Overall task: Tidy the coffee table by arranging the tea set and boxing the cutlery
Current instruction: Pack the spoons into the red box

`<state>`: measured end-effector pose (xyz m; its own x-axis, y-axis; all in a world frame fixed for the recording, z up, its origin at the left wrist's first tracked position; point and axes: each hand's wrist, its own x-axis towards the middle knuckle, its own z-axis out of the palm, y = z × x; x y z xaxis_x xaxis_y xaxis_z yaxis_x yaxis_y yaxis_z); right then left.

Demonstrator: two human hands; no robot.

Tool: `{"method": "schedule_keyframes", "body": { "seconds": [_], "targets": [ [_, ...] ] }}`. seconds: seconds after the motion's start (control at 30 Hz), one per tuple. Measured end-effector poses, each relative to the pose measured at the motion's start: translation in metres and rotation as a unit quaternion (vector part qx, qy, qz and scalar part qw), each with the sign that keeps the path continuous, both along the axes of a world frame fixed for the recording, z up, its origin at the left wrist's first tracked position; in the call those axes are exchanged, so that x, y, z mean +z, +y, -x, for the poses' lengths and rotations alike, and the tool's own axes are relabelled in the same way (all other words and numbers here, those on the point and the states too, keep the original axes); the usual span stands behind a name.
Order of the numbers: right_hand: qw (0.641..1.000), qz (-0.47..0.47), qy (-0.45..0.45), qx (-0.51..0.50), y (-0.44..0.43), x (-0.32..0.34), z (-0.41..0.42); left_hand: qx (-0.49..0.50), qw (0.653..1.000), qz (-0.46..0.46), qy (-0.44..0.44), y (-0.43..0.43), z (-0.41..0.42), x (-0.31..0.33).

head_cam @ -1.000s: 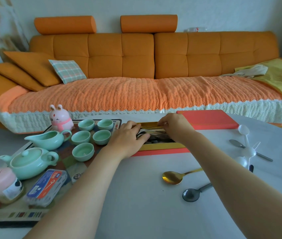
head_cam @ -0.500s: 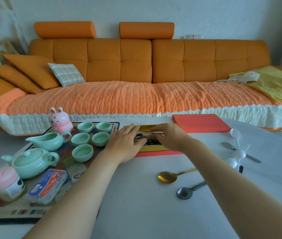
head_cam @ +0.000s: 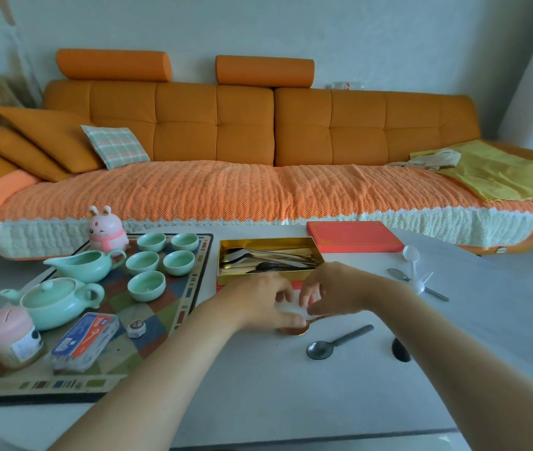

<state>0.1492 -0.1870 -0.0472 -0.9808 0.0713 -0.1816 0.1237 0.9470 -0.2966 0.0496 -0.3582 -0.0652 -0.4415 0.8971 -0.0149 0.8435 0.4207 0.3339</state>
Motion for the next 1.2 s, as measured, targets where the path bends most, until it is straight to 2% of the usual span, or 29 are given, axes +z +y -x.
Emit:
{"method": "schedule_keyframes", "body": {
  "seconds": [0.13, 0.4, 0.5, 0.6, 0.67, 0.77, 0.83, 0.9, 1.0, 1.13, 1.2],
  "targets": [
    [1.000, -0.003, -0.014, -0.022, 0.007, -0.006, -0.014, -0.024, 0.999, 0.027, -0.011, -0.004, -0.004, -0.004],
    [0.999, 0.016, 0.005, -0.031, 0.000, -0.011, -0.013, -0.028, 0.999, 0.008, -0.014, -0.002, 0.001, -0.004],
    [0.998, 0.035, 0.047, -0.035, 0.000, -0.011, -0.008, -0.001, 0.997, -0.035, -0.064, -0.002, 0.006, 0.000],
    [0.986, 0.069, 0.144, -0.046, -0.001, -0.011, 0.000, 0.036, 0.988, -0.107, -0.102, -0.005, 0.019, 0.008],
    [0.973, 0.080, 0.211, -0.046, -0.001, -0.010, 0.007, 0.073, 0.972, -0.182, -0.127, -0.008, 0.032, 0.011],
    [0.954, 0.063, 0.291, -0.048, 0.001, -0.010, 0.017, 0.141, 0.921, -0.297, -0.211, -0.010, 0.049, 0.013],
    [0.937, 0.028, 0.345, -0.043, 0.002, -0.013, 0.026, 0.182, 0.889, -0.336, -0.253, -0.011, 0.057, 0.013],
    [0.921, -0.006, 0.388, -0.035, 0.002, -0.017, 0.036, 0.209, 0.872, -0.349, -0.271, -0.009, 0.065, 0.010],
    [0.910, 0.001, 0.412, -0.048, 0.002, -0.023, 0.053, 0.244, 0.885, -0.332, -0.217, -0.004, 0.078, 0.004],
    [0.914, 0.009, 0.402, -0.049, 0.001, -0.028, 0.075, 0.262, 0.925, -0.271, -0.048, 0.001, 0.095, -0.008],
    [0.921, 0.011, 0.386, -0.057, 0.001, -0.029, 0.085, 0.241, 0.934, -0.263, 0.003, 0.001, 0.097, -0.013]
  ]
}}
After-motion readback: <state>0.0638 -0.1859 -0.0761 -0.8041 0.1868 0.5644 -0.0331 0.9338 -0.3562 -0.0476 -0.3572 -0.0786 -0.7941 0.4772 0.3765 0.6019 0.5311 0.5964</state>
